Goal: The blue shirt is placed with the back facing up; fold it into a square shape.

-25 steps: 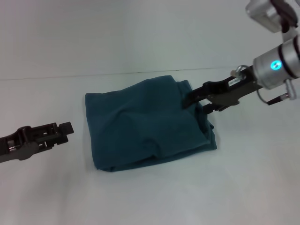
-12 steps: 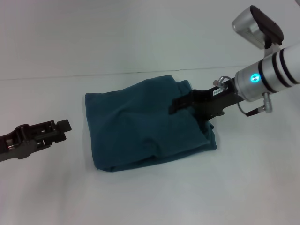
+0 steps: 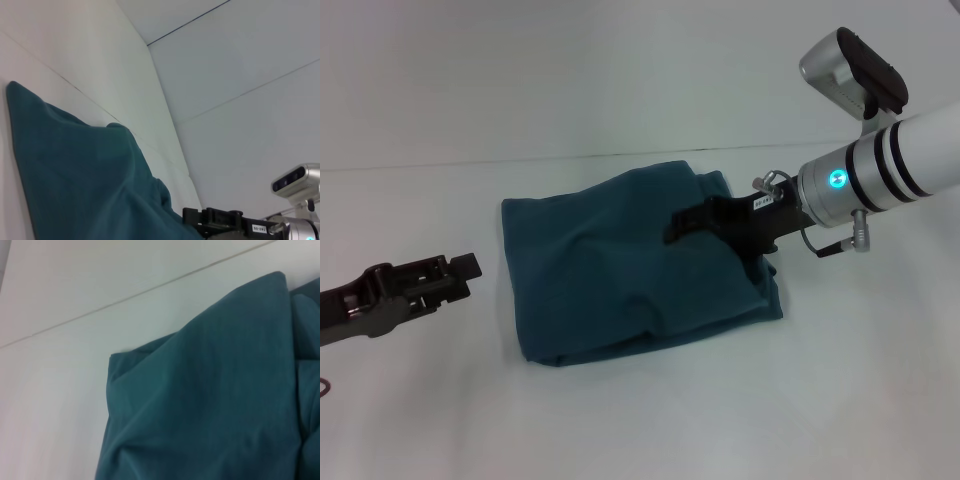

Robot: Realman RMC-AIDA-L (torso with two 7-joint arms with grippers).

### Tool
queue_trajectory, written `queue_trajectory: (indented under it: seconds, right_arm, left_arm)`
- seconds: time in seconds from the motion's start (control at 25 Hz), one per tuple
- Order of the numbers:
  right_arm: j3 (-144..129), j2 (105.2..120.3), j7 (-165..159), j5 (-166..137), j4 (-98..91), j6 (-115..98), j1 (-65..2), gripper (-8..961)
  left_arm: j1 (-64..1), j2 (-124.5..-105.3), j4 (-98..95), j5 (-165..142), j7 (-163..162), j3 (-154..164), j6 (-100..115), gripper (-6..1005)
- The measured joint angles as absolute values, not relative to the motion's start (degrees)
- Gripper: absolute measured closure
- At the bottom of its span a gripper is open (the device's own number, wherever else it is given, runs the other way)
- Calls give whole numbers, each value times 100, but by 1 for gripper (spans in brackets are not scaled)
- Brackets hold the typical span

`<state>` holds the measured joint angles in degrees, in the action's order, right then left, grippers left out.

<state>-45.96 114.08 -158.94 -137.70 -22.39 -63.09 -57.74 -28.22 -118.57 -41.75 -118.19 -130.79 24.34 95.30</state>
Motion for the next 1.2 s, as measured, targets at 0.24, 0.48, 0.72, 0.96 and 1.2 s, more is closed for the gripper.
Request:
queue_trajectory:
  seconds: [0.24, 0.48, 0.72, 0.96, 1.2]
  right_arm:
    - [-4596, 11373, -15934, -13640, -2283, -6297, -5745, 163]
    - [-4618, 11364, -15917, -13626, -2290, -6323, -5738, 329]
    - [-4621, 11364, -15917, -13622, -2295, -6369, -5768, 580]
    - [-4602, 11354, -15917, -13622, -2369, -6494, -5726, 815]
    - [-4594, 11297, -15977, -13612, -2774, -6933, -5650, 919]
  left_arm:
    - [-2843, -11864, -4143, -11821, -13070, 2434, 9525, 466]
    - [-2851, -11865, -4141, -11821, -13069, 2434, 9473, 465]
    - [-2849, -11865, -4136, -11822, -13075, 2435, 9475, 465]
    - [-2840, -11865, -4137, -11822, -13090, 2435, 9480, 466]
    - [-2846, -11848, -4139, -11820, -13123, 2426, 9498, 465]
